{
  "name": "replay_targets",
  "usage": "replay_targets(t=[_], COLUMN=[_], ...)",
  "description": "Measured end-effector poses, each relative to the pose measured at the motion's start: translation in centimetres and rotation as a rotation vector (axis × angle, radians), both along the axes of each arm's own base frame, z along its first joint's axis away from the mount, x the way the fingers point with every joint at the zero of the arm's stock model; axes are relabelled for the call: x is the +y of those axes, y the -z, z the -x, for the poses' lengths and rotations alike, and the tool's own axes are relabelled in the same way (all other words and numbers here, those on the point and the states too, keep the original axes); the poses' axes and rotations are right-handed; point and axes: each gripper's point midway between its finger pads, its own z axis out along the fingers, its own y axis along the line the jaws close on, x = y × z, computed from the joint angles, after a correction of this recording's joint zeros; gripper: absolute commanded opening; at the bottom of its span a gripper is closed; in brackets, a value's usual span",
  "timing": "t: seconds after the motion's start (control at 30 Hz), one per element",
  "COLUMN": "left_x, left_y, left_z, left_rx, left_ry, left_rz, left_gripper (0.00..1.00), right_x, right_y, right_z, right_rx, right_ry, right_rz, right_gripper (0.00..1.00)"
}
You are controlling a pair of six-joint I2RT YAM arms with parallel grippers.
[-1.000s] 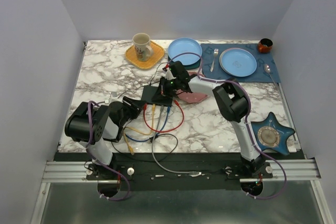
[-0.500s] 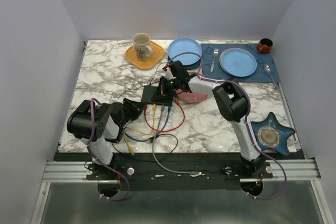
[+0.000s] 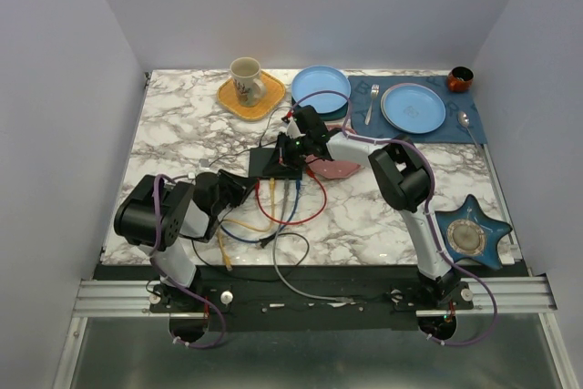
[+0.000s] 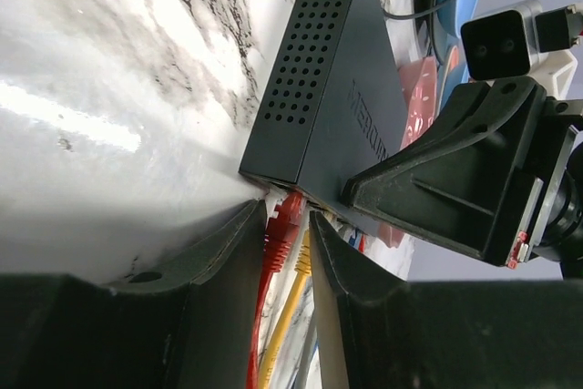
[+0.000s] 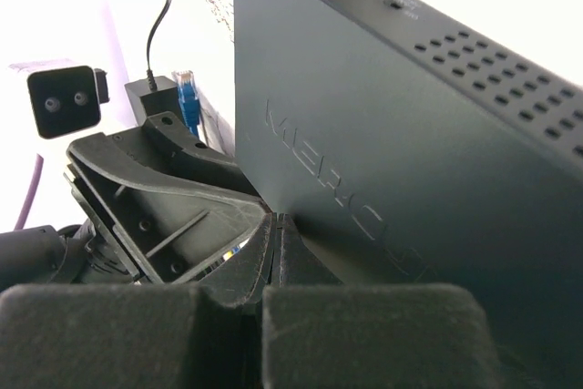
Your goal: Pull the plug from the switch port
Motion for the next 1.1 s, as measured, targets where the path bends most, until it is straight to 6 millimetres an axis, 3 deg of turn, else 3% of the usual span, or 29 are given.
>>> replay_targets(t=[0.23, 0.63, 1.1], left_x=[-0.4, -0.59, -0.59], left_y=[0.12, -0.12, -0.22], left_z=[-0.13, -0.32, -0.21], left_rx=[0.037, 0.034, 0.014], left_ry=[0.009, 0.012, 0.006], left_rz=[-0.017, -0.014, 0.004], left_gripper=[0.27, 0.0, 0.0], right_x=[0.0, -0.01, -0.01], right_y=[0.0, 0.03, 0.04], right_z=[0.0, 0.01, 0.02], right_rx=[0.0, 0.001, 0.001], right_ry=[0.0, 0.0, 0.0], right_rz=[0.0, 0.001, 0.001], right_gripper=[0.01, 0.01, 0.01])
